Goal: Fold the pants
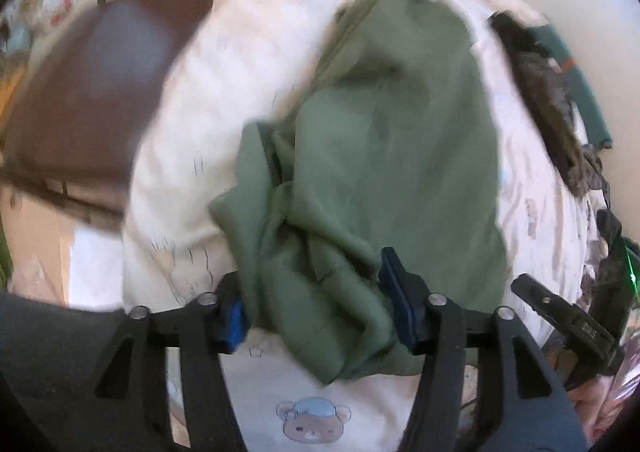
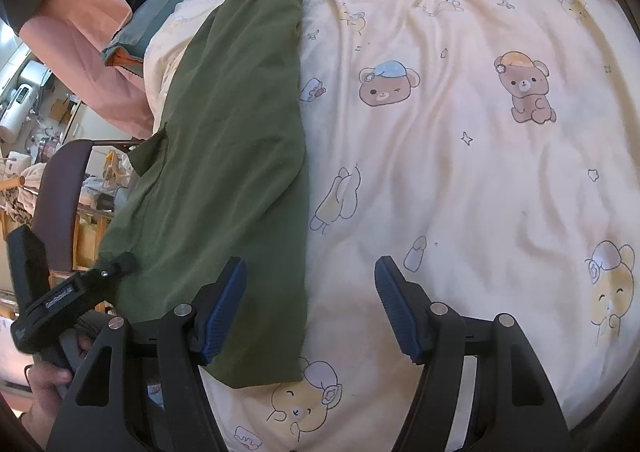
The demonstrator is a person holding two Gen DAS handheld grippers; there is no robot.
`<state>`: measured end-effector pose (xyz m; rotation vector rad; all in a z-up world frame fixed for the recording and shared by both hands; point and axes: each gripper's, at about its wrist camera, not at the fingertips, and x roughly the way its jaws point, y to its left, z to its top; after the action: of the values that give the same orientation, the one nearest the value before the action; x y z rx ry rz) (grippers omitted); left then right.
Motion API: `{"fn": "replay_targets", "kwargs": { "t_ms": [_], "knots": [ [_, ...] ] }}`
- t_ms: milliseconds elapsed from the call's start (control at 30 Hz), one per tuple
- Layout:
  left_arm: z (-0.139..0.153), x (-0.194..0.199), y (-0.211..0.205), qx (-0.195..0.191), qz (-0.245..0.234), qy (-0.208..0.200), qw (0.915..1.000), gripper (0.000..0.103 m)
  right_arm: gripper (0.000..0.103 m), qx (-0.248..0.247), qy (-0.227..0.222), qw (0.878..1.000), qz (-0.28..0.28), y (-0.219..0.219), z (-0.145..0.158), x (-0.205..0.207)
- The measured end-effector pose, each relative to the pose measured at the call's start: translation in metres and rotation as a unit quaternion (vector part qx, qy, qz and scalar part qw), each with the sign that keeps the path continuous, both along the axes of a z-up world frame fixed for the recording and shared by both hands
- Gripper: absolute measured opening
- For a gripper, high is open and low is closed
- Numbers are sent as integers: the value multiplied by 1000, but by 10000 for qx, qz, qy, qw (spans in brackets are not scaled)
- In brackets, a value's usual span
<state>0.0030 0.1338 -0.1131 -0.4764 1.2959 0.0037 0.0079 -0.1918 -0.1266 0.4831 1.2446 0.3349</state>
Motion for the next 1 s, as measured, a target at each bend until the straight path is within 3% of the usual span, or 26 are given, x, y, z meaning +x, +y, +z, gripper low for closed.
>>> {"fn": "replay_targets", "kwargs": {
  "t_ms": [67, 133, 233, 367, 433, 500, 600, 667, 800, 867, 933, 1000],
  "knots": [
    [-19, -1, 12, -246, 316, 409, 9984, 64, 69, 31, 10, 10000, -8, 1, 0, 1],
    [-28, -3, 19, -387, 489, 569, 9964, 78, 69, 45, -19, 10000, -1, 2, 2, 1],
    [-30, -3, 19, -363, 485, 589, 9964, 85, 69, 96, -34, 9999, 16, 4, 3, 0],
    [-37, -2, 10, -398, 379, 675, 9962, 84, 69, 88, -20, 9999, 85, 8, 2, 2],
    [-31, 2, 1, -602, 197, 504, 9967, 41, 69, 96, -27, 9999, 91, 7, 3, 1],
    [-17, 2, -10, -686, -101, 255, 9973, 28, 69, 128, -32, 9999, 55, 5, 3, 1],
    [6, -3, -18, -658, -334, -191, 9971, 25, 69, 383, 3, 9992, -73, -3, 4, -2],
    [9, -4, -17, -617, -300, -201, 9974, 25, 69, 706, 105, 9974, -110, -9, 1, -2],
    [1, -1, -15, -395, -156, 12, 9991, 25, 74, 1685, 970, 9808, 119, -2, -31, -5],
    [-2, -1, -12, -309, -144, 28, 9994, 25, 74, 1753, 1260, 9761, 233, 8, -45, -7],
    [-5, 5, -19, -221, -126, 83, 9996, 25, 74, 1544, 1288, 9791, 318, 17, -49, -7],
    [-10, 7, -21, -218, -62, 180, 9996, 25, 74, 1635, 1349, 9765, 400, 24, -54, -6]
  ]
}}
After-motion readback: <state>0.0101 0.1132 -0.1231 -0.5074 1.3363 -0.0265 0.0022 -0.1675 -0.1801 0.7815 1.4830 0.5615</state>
